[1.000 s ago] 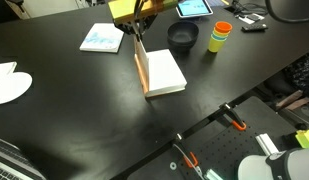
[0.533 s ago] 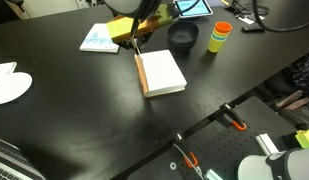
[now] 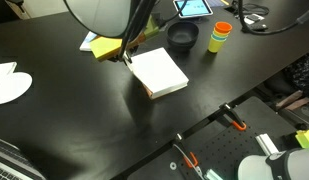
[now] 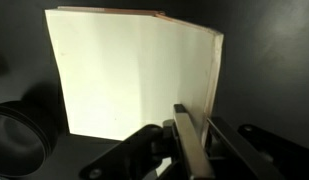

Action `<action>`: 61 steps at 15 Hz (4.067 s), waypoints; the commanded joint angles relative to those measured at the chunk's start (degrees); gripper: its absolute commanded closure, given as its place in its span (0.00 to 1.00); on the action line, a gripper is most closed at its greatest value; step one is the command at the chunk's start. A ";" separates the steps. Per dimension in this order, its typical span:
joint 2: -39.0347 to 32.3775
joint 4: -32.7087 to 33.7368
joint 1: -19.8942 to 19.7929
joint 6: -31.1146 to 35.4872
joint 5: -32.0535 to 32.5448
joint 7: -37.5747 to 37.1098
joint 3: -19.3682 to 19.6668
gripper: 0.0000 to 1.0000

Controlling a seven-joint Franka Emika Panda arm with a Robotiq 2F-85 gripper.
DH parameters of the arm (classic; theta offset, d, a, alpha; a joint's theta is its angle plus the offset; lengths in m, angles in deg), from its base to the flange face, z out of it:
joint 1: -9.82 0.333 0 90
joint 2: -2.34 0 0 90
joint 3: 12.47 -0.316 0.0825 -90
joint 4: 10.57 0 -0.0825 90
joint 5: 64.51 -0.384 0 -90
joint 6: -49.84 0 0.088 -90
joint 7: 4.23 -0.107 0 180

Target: Open the book to the first page

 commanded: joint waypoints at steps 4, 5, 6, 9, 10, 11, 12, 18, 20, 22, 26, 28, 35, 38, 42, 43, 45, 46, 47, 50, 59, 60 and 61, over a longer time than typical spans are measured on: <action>-1.39 2.05 4.48 0.13 0.63 -4.22 -3.03 0.32; -1.70 2.27 4.66 0.62 -0.55 -3.84 -3.35 0.24; -1.94 2.46 4.85 1.05 -0.98 -3.92 -3.53 0.17; -2.19 2.61 4.73 1.06 -1.94 -4.01 -3.36 0.00; -2.24 2.56 4.34 0.85 -1.76 -4.09 -2.83 0.00; -2.43 2.36 3.43 0.38 -2.18 -3.43 -2.00 0.00; -2.50 2.13 2.64 0.20 -2.83 -2.82 -1.37 0.00; -2.36 -1.36 -5.34 0.14 -12.02 3.38 4.97 0.00; -2.33 -2.76 -7.46 0.69 -13.77 4.61 6.93 0.00; -2.13 -4.16 -9.35 0.73 -15.77 6.70 8.32 0.00; -2.13 -7.21 -13.49 2.19 -25.85 20.28 8.75 0.00; -3.05 -6.11 -12.28 0.54 -25.34 18.79 9.49 0.00; -4.98 -5.99 -12.75 0.76 -28.43 24.38 9.47 0.00; -6.25 -4.64 -13.75 0.84 -28.56 25.57 10.88 0.00; -7.84 -1.43 -17.84 -1.92 -37.95 37.47 9.92 0.00; -8.34 -0.49 -19.19 -3.14 -40.90 42.50 9.43 0.00; -9.81 1.38 -21.17 -4.72 -44.34 50.21 9.21 0.00; -10.61 2.14 -21.58 -5.27 -44.07 52.25 9.65 0.00; -11.34 2.94 -22.05 -6.14 -43.93 53.79 9.87 0.00; -14.24 4.41 -23.07 -5.10 -43.77 55.53 10.03 0.00; -21.32 8.18 -23.74 -2.72 -43.56 53.71 9.66 0.00; -21.76 8.85 -24.31 -3.74 -44.34 54.27 9.20 0.00; -22.25 9.40 -24.53 -4.03 -44.70 54.22 9.03 0.00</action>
